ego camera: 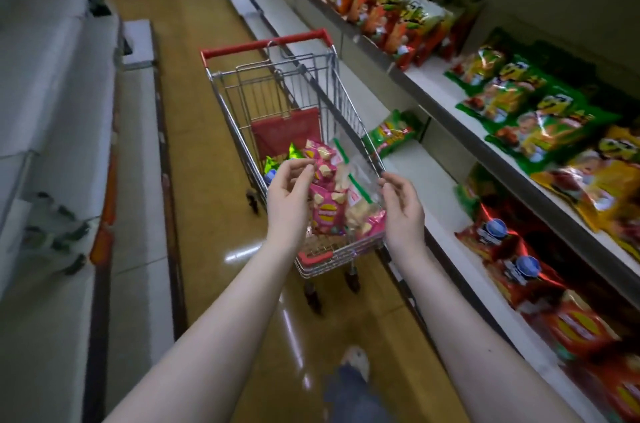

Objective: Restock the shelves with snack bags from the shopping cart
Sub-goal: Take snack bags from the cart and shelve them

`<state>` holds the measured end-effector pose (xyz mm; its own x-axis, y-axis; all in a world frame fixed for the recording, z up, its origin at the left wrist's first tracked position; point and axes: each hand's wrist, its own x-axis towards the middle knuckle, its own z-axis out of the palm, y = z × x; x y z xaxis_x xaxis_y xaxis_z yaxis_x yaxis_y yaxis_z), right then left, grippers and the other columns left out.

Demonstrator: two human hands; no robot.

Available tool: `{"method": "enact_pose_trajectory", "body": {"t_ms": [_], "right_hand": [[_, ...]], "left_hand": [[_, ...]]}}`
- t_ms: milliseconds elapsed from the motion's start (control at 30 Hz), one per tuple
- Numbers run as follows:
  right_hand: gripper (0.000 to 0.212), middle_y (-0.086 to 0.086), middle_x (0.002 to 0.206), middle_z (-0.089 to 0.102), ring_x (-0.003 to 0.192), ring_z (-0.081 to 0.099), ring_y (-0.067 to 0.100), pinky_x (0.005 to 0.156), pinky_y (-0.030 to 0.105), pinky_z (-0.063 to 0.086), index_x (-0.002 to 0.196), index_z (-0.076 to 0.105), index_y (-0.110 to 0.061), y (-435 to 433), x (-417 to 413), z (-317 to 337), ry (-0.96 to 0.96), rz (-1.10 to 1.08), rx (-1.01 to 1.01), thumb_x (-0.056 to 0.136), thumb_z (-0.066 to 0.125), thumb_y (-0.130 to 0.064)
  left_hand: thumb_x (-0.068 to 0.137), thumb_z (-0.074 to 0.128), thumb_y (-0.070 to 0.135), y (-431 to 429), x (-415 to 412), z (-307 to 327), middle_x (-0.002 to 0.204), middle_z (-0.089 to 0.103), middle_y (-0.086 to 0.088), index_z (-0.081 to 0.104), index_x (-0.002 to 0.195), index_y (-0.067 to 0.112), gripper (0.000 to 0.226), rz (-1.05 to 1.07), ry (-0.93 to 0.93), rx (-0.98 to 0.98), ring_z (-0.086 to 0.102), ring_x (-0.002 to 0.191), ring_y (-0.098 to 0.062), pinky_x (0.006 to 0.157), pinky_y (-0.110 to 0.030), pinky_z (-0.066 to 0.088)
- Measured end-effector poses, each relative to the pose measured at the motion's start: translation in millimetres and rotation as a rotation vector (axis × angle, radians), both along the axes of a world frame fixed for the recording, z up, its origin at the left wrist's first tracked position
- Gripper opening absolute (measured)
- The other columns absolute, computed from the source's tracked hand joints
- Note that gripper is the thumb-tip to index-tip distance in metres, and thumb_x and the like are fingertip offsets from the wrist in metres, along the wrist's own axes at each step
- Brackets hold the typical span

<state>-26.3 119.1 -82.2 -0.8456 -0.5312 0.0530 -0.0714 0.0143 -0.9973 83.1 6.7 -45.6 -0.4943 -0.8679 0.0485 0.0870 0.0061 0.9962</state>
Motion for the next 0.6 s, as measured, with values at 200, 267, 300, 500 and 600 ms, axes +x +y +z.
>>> {"method": "enact_pose_trajectory", "body": {"t_ms": [200, 267, 300, 500, 600], "right_hand": [[0.018, -0.008, 0.11, 0.06, 0.106, 0.059, 0.013, 0.091, 0.035, 0.051, 0.113, 0.055, -0.022, -92.0, -50.5, -32.9, -0.053, 0.026, 0.057, 0.099, 0.044, -0.023], [0.017, -0.011, 0.11, 0.06, 0.108, 0.058, 0.011, 0.096, 0.039, 0.049, 0.112, 0.056, -0.022, -117.6, -66.5, -44.4, -0.082, 0.037, 0.069, 0.099, 0.044, -0.023], [0.017, -0.01, 0.111, 0.061, 0.109, 0.058, 0.013, 0.096, 0.043, 0.049, 0.111, 0.056, -0.023, -131.5, -76.5, -51.3, -0.104, 0.039, 0.083, 0.099, 0.044, -0.024], [0.024, -0.004, 0.115, 0.061, 0.108, 0.058, 0.015, 0.095, 0.044, 0.05, 0.116, 0.057, -0.017, -202.1, -123.6, -92.8, -0.187, 0.043, 0.195, 0.099, 0.044, -0.027], [0.025, -0.007, 0.111, 0.06, 0.104, 0.057, 0.009, 0.093, 0.031, 0.049, 0.119, 0.056, -0.015, -228.1, -136.6, -112.3, -0.211, 0.046, 0.235, 0.099, 0.044, -0.025]], "left_hand": [[0.096, 0.053, 0.014, -81.7, -42.9, -29.6, 0.101, 0.066, -0.007, 0.063, 0.094, 0.018, 0.011, 0.059, -0.082, 0.031, 0.059, 0.091, -0.012, 0.08, -0.023, 0.047], [0.095, 0.053, 0.012, -104.0, -58.7, -38.4, 0.096, 0.065, -0.004, 0.063, 0.094, 0.015, 0.01, 0.061, -0.105, 0.058, 0.058, 0.085, -0.01, 0.077, -0.02, 0.048], [0.095, 0.054, 0.012, -117.4, -68.5, -42.8, 0.095, 0.064, -0.002, 0.063, 0.095, 0.014, 0.009, 0.065, -0.127, 0.065, 0.058, 0.085, -0.01, 0.076, -0.018, 0.048], [0.093, 0.058, 0.014, -197.2, -122.3, -79.2, 0.099, 0.065, 0.002, 0.063, 0.098, 0.017, 0.007, 0.08, -0.258, 0.079, 0.06, 0.098, -0.014, 0.087, -0.026, 0.048], [0.091, 0.062, 0.014, -231.6, -138.0, -102.1, 0.101, 0.065, 0.002, 0.063, 0.1, 0.015, 0.01, 0.056, -0.321, 0.068, 0.06, 0.101, -0.016, 0.091, -0.029, 0.048]]}}
